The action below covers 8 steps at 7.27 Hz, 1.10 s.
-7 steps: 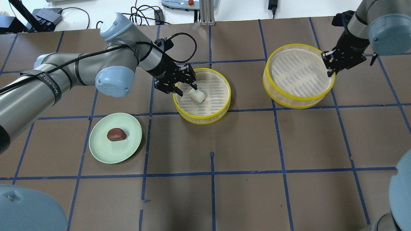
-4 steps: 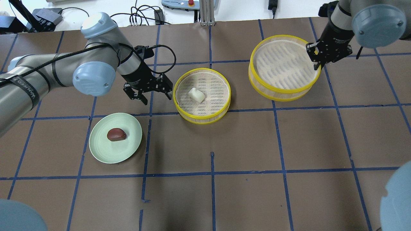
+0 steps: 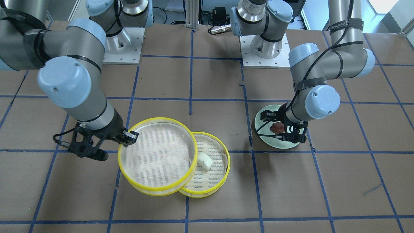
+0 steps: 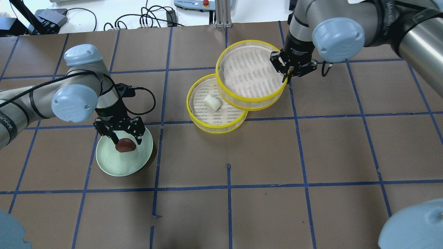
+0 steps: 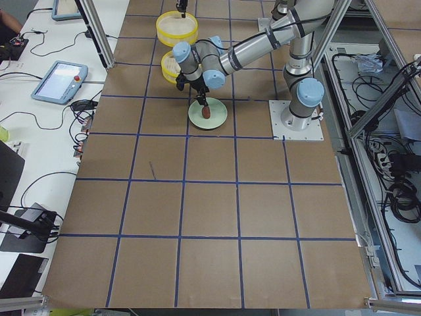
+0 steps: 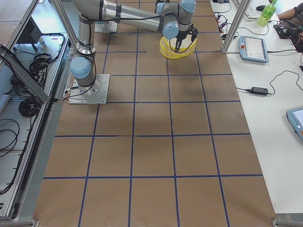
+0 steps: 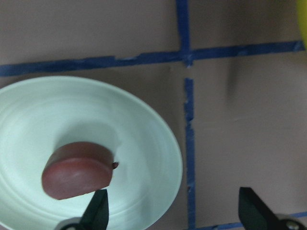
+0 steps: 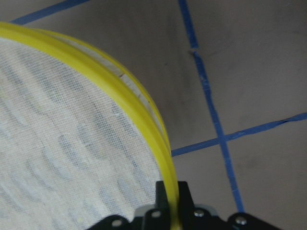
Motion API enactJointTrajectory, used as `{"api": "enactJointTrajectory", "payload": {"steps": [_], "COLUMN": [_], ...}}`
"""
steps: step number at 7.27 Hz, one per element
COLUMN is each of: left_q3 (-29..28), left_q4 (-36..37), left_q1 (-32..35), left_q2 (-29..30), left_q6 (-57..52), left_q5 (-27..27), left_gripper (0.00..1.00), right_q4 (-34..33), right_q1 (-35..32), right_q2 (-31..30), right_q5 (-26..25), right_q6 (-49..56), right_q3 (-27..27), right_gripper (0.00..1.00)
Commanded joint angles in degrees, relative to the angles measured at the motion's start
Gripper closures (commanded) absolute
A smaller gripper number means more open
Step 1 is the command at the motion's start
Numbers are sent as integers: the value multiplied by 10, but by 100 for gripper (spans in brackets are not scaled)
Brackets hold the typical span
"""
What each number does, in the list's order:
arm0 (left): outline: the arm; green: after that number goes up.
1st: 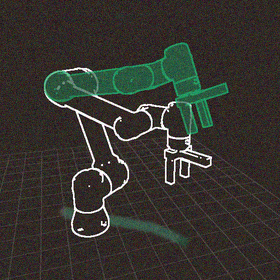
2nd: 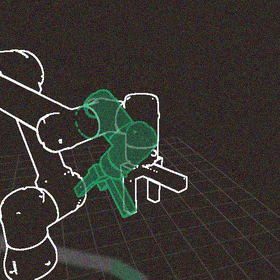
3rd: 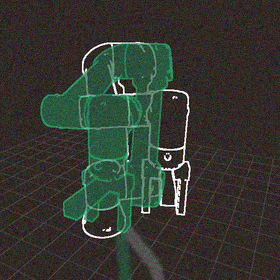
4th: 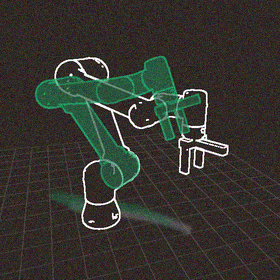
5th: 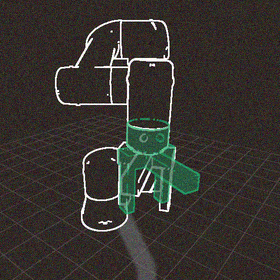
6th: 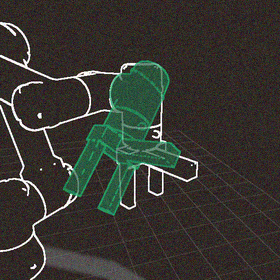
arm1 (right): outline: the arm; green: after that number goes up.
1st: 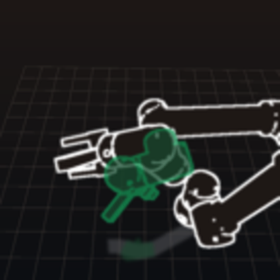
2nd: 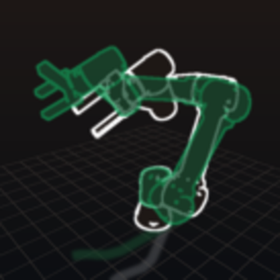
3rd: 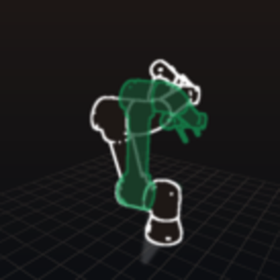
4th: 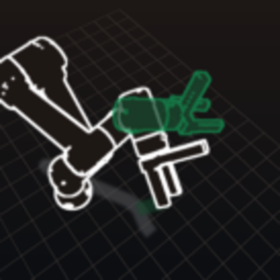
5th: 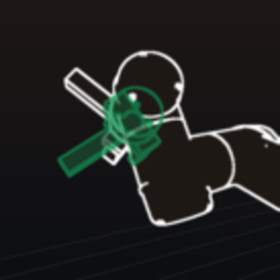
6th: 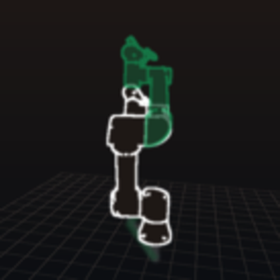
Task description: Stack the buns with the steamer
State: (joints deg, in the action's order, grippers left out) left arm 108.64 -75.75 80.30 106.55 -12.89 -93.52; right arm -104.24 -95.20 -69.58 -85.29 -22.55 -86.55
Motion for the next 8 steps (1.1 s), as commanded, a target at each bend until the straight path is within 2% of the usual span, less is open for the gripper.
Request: {"api": "enactJointTrajectory", "payload": {"steps": [1, 2, 3, 4, 5, 6, 7, 8], "left_q3": [7, 8, 8, 5, 1, -3, -8, -45], "left_q4": [27, 37, 41, 41, 40, 35, 18, -41], "left_q1": [-10, -10, -10, -10, -14, -15, -24, -29], "left_q2": [36, 45, 47, 47, 41, 27, 6, -6], "left_q6": [-8, -8, -7, -8, -12, -27, -23, -20], "left_q5": [-46, -44, -42, -42, -41, -43, 12, 130], "left_gripper": [26, 28, 44, 73, 92, 98, 98, 98], "right_q4": [-29, -32, -32, -38, -39, -40, -40, -40], "right_q1": [-56, -62, -72, -82, -82, -82, -87, -87], "right_q2": [36, 44, 54, 59, 61, 61, 63, 62], "right_q5": [11, 10, 7, -7, -8, -9, -9, -9], "right_q6": [-67, -78, -99, -100, -101, -103, -108, -109], "right_q3": [1, 0, -2, 0, 0, 0, -1, -1], "right_gripper": [92, 92, 92, 92, 92, 92, 92, 92]}}
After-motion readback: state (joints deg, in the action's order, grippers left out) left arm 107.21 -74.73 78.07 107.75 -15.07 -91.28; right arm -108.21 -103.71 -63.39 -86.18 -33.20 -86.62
